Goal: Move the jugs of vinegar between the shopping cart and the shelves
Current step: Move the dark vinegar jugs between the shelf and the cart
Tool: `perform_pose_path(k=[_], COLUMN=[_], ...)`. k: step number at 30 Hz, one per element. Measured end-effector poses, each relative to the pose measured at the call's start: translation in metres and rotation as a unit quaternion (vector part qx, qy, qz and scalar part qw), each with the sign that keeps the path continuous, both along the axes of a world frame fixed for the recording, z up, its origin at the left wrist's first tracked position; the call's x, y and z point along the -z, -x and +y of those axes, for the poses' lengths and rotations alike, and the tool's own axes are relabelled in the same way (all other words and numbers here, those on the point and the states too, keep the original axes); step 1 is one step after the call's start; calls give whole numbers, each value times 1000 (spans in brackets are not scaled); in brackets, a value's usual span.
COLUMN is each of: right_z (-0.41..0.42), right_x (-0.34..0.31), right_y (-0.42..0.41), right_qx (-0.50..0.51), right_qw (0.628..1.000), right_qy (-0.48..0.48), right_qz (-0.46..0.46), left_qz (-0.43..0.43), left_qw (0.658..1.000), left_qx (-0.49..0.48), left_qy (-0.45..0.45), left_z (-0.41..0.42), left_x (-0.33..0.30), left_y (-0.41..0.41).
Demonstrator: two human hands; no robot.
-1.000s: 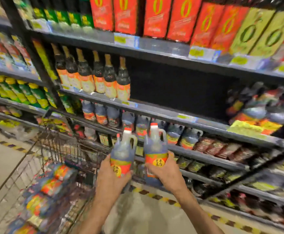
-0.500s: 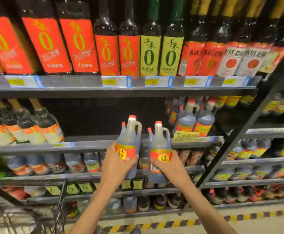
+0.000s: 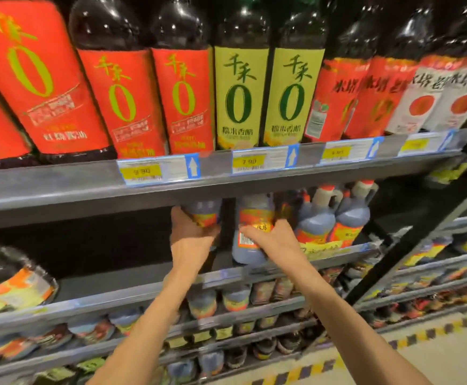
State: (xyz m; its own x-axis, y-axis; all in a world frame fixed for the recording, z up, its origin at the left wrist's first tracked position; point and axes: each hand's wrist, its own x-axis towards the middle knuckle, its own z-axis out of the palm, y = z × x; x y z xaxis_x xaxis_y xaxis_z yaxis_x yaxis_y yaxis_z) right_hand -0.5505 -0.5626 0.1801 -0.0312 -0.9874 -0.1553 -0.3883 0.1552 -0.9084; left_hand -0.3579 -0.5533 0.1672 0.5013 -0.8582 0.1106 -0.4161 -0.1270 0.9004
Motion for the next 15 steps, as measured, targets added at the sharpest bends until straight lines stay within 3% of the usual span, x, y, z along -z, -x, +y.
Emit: perform_pose_path(k=[2,5,8,15], right_z=[-13,-32,-50,-73], right_x=[0,4,14,38], right_y=[-7,-19,-29,-35], right_qx=[5,18,24,37], right_qw=[1000,997,991,992], right_qy=[-4,71,129,120], right_qz=[7,-35,-19,-27], left_qz=[-1,-4,-6,-30], left_qw=[1000,1000,1000,998], left_qx=[-7,-15,-12,60], left_qy=[-2,0,24,14], left_z=[-8,-18,-24,-35], left_x=[8,17,22,32], left_y=[-3,-2,6,-10])
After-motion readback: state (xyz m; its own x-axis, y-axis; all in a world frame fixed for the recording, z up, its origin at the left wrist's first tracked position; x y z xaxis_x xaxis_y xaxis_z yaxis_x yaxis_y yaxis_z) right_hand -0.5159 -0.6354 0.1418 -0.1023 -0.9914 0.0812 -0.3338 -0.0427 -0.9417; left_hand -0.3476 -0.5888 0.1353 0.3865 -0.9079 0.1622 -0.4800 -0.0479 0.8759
